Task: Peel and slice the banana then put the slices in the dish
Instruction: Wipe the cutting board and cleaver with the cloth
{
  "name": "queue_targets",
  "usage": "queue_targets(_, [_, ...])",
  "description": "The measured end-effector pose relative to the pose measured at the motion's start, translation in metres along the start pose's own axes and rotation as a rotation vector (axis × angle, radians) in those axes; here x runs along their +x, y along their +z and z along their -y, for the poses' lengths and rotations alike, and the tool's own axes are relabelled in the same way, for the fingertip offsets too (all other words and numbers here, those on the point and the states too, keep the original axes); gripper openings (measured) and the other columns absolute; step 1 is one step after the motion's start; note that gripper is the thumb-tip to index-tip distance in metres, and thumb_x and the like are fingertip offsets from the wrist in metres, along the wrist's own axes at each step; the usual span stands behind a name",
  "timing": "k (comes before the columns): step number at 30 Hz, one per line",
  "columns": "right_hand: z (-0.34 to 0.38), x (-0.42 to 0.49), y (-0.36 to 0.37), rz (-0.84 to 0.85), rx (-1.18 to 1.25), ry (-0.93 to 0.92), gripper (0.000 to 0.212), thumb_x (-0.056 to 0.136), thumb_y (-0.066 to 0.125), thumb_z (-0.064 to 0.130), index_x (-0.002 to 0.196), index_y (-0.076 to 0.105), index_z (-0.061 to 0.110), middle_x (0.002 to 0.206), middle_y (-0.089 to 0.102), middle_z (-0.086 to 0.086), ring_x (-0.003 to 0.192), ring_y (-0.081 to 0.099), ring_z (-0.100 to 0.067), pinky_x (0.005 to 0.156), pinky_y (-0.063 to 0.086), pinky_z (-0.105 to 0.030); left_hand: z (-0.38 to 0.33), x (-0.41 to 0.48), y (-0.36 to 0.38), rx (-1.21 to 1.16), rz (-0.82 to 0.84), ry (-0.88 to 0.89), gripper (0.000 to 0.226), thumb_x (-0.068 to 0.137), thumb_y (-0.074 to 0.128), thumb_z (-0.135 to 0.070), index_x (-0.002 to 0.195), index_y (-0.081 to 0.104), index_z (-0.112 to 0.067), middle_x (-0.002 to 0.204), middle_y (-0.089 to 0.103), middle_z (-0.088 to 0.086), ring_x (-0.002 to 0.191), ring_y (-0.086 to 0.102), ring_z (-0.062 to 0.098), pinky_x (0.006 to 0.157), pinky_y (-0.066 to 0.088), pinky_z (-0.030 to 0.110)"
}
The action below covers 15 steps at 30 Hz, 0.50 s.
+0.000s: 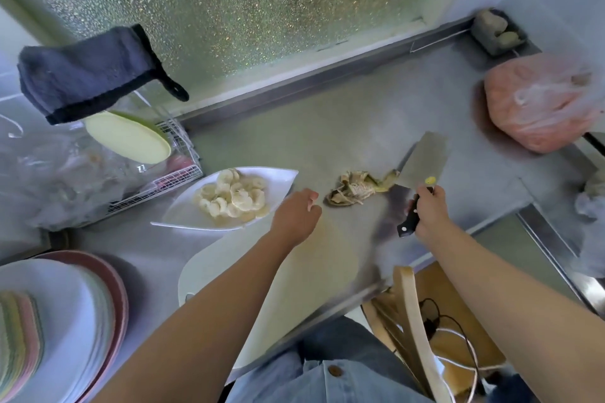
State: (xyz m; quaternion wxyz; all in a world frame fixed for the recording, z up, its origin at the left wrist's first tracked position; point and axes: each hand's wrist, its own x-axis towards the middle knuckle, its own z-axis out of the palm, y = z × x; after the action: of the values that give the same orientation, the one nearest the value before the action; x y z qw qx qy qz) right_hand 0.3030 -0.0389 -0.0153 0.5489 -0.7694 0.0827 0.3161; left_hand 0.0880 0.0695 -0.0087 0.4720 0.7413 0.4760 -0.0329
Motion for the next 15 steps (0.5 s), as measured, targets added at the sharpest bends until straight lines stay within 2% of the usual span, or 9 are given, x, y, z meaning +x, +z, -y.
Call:
queue_targets(4, [-0.012, 0.013, -0.002, -0.046, -0.018, 0.035, 0.013, 0.101, 0.038, 0.020, 0.088, 0.036, 0.017, 0.074, 0.034, -0.001, 0.059, 0.035, -0.014, 0.054, 0.034, -0.027, -0.001, 0.005, 0.006, -0.010, -0.008, 0.008, 0.037, 0.095, 0.046, -0.019, 0.131, 0.051, -0.017, 0.130, 0.055, 0.005, 0.117, 0.051, 0.022, 0.099, 0.038, 0.031])
queue_targets(6, [-0.017, 0.018, -0.002, -0.054, -0.043, 0.052, 0.015, 0.100, 0.038, 0.017, 0.085, 0.037, 0.017, 0.078, 0.038, -0.002, 0.063, 0.039, -0.016, 0.057, 0.038, -0.030, -0.005, 0.008, 0.010, -0.011, 0.002, 0.025, 0.037, 0.095, 0.047, -0.019, 0.131, 0.051, -0.017, 0.131, 0.054, 0.005, 0.116, 0.052, 0.022, 0.099, 0.038, 0.031])
queue_targets(8, [-0.019, 0.021, -0.002, -0.043, -0.059, 0.089, 0.014, 0.095, 0.043, 0.011, 0.085, 0.038, 0.019, 0.089, 0.048, -0.008, 0.074, 0.050, -0.022, 0.066, 0.046, -0.037, -0.009, 0.011, 0.013, -0.010, 0.022, 0.035, 0.036, 0.095, 0.047, -0.019, 0.131, 0.052, -0.018, 0.130, 0.053, 0.006, 0.116, 0.051, 0.023, 0.098, 0.037, 0.030])
queue_targets(10, [-0.021, 0.024, -0.004, -0.052, -0.164, 0.096, 0.013, 0.090, 0.048, 0.008, 0.092, 0.040, 0.017, 0.103, 0.052, -0.015, 0.086, 0.053, -0.027, 0.070, 0.048, -0.038, -0.013, 0.013, 0.015, 0.003, 0.047, 0.056, 0.037, 0.095, 0.048, -0.019, 0.131, 0.052, -0.017, 0.132, 0.050, 0.007, 0.119, 0.049, 0.023, 0.099, 0.035, 0.030])
queue_targets(13, [-0.023, 0.025, -0.009, -0.046, -0.364, 0.042, 0.023, 0.091, 0.052, 0.009, 0.111, 0.040, 0.010, 0.110, 0.048, -0.013, 0.089, 0.048, -0.025, 0.061, 0.041, -0.029, -0.016, 0.014, 0.018, 0.027, 0.093, 0.089, 0.039, 0.094, 0.048, -0.018, 0.133, 0.051, -0.018, 0.137, 0.047, 0.006, 0.126, 0.044, 0.023, 0.105, 0.032, 0.031])
queue_targets(15, [-0.025, 0.024, -0.010, -0.041, -0.480, 0.010, 0.036, 0.089, 0.054, 0.011, 0.121, 0.040, 0.003, 0.112, 0.047, -0.014, 0.093, 0.048, -0.027, 0.067, 0.040, -0.031, -0.016, 0.014, 0.018, 0.024, 0.111, 0.094, 0.040, 0.094, 0.048, -0.017, 0.134, 0.051, -0.019, 0.137, 0.046, 0.006, 0.126, 0.043, 0.023, 0.105, 0.032, 0.030])
